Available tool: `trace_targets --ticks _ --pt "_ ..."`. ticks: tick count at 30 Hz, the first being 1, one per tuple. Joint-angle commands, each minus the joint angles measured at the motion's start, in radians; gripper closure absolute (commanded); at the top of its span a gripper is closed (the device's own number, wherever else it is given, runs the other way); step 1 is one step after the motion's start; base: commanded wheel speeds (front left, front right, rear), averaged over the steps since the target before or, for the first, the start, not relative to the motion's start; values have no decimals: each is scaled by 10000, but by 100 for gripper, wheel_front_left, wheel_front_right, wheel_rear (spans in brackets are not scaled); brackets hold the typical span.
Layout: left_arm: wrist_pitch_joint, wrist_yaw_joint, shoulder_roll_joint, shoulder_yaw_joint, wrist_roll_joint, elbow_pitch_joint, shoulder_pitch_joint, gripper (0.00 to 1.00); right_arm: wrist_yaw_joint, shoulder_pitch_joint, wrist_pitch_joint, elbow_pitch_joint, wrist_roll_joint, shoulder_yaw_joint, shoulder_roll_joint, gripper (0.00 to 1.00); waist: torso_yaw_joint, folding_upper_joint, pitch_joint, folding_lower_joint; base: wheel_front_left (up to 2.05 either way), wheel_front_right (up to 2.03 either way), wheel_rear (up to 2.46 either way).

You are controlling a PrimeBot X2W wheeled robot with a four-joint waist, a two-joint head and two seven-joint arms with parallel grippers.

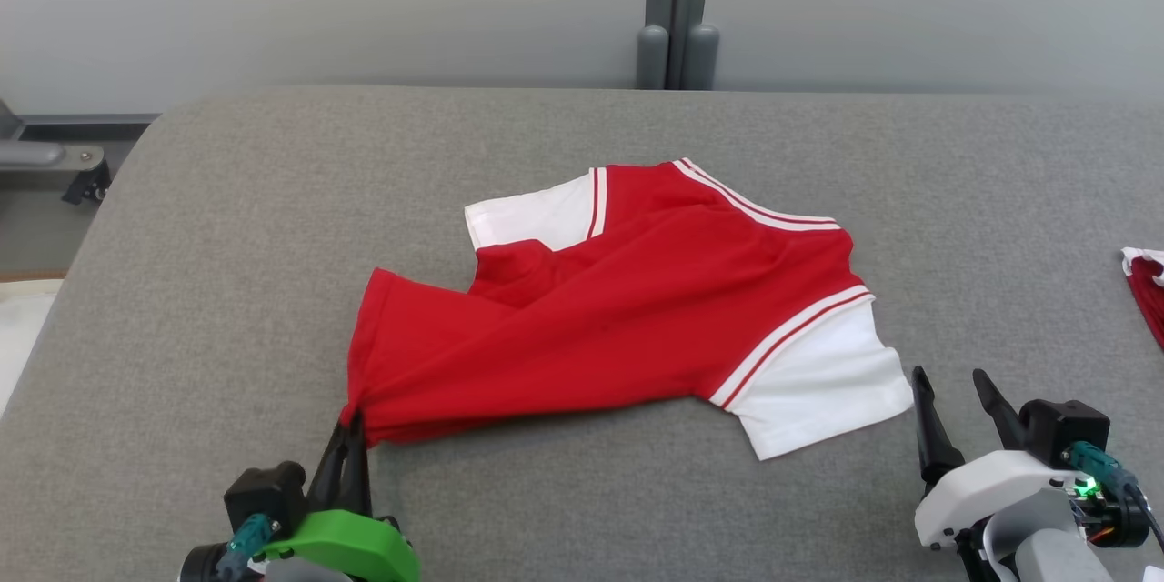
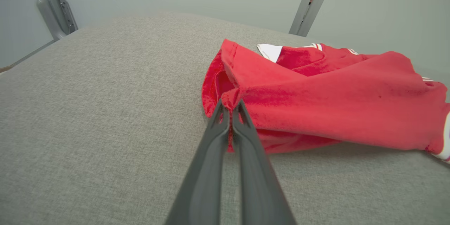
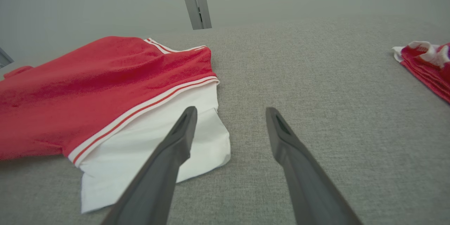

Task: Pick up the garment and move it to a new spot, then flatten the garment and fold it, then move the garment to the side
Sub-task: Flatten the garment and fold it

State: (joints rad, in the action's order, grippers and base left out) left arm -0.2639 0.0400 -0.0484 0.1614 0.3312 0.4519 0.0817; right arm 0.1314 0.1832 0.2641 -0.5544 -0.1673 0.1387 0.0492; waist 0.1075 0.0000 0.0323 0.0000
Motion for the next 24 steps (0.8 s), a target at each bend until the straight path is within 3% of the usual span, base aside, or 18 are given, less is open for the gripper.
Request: trace_targets --ticks 1,6,13,24 --pt "-3 -99 -44 -232 -182 87 123 0 -16 -149 0 23 -64 -25 42 0 -95 0 -32 0 0 0 0" --pt "-3 -135 -44 -785 -410 -99 243 0 -16 -178 0 186 25 -12 38 0 -268 0 -20 0 0 0 0" --pt "-2 -132 -47 -816 -631 -83 -88 0 -16 -315 0 401 -89 -95 40 0 -484 0 -71 0 0 0 0" --pt "-2 426 -50 -26 -1779 10 881 0 -16 -81 0 442 -40 -289 40 0 -710 0 420 0 0 0 0"
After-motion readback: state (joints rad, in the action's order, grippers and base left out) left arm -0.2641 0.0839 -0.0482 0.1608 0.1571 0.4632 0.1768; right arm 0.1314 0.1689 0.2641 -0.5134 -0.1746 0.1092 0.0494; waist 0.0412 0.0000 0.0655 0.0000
